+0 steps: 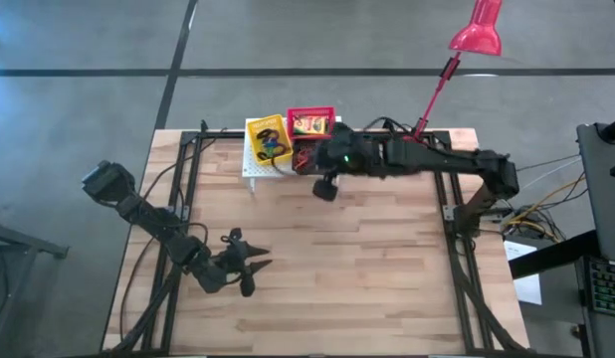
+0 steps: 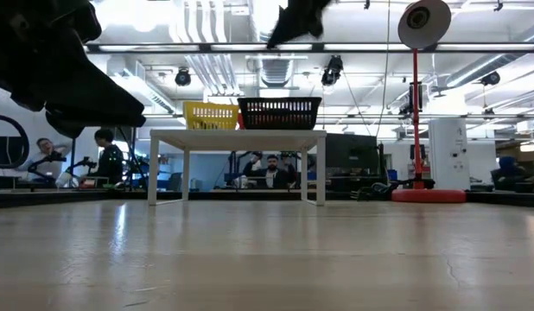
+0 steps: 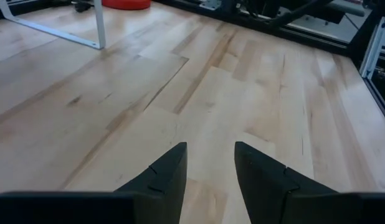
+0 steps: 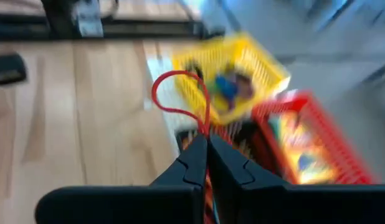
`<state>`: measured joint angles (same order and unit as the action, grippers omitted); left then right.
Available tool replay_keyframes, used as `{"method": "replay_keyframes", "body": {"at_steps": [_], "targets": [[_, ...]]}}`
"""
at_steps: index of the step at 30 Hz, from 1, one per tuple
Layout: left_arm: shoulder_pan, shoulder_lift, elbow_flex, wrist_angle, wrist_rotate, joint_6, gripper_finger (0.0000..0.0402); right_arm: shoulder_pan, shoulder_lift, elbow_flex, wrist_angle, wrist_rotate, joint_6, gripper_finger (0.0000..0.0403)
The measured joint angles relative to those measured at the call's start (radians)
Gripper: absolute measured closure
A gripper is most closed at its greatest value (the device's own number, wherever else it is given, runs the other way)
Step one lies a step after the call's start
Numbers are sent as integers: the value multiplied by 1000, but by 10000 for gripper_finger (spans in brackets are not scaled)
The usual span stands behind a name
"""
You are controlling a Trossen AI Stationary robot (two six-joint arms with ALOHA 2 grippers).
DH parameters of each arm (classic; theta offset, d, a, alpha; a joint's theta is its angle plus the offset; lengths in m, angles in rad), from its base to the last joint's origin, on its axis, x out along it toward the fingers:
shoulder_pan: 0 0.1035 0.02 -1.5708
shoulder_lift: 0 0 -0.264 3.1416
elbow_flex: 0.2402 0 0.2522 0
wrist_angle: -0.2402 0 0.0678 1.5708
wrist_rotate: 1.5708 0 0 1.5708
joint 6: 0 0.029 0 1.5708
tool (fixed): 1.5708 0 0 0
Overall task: Pick & Place Office Desk Supplies
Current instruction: Put the red rubber band into the black bin on the shelf, then return to Home Position
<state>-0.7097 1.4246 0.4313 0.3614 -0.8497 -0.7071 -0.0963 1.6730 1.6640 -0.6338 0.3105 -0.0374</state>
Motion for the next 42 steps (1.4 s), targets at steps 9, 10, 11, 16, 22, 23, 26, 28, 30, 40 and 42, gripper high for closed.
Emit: {"method": "replay_keyframes", "body": {"at_steps": [9, 10, 11, 16, 22, 23, 26, 28, 30, 40, 42], "targets": [[1, 0, 0, 4, 1, -8, 263, -189, 3, -185, 88, -106, 76, 381], [1, 0, 0, 4, 2, -10, 263, -198, 0, -188, 84, -126, 91, 372], [1, 0, 0, 3, 4, -15, 263, -206, -2, -188, 85, -149, 106, 361], [1, 0, 0, 3, 4, -24, 263, -212, -12, -145, -1, -189, 160, 291], [2, 0, 0, 3, 4, -27, 263, -174, -84, -117, -181, -183, 199, 240], [2, 0, 0, 3, 4, -29, 263, -154, -105, -129, -194, -183, 195, 238], [2, 0, 0, 3, 4, -33, 262, -90, -186, -190, -212, -184, 189, 238], [2, 0, 0, 3, 4, -34, 262, -43, -248, -255, -211, -184, 194, 242], [2, 0, 0, 3, 4, -34, 262, 6, -323, -343, -193, -183, 206, 247], [2, 0, 0, 0, 4, -34, 262, 125, -816, -989, 356, -490, 337, 279], [5, 0, 0, 0, 4, -34, 262, 123, -903, -1106, 501, -551, 368, 286]]}}
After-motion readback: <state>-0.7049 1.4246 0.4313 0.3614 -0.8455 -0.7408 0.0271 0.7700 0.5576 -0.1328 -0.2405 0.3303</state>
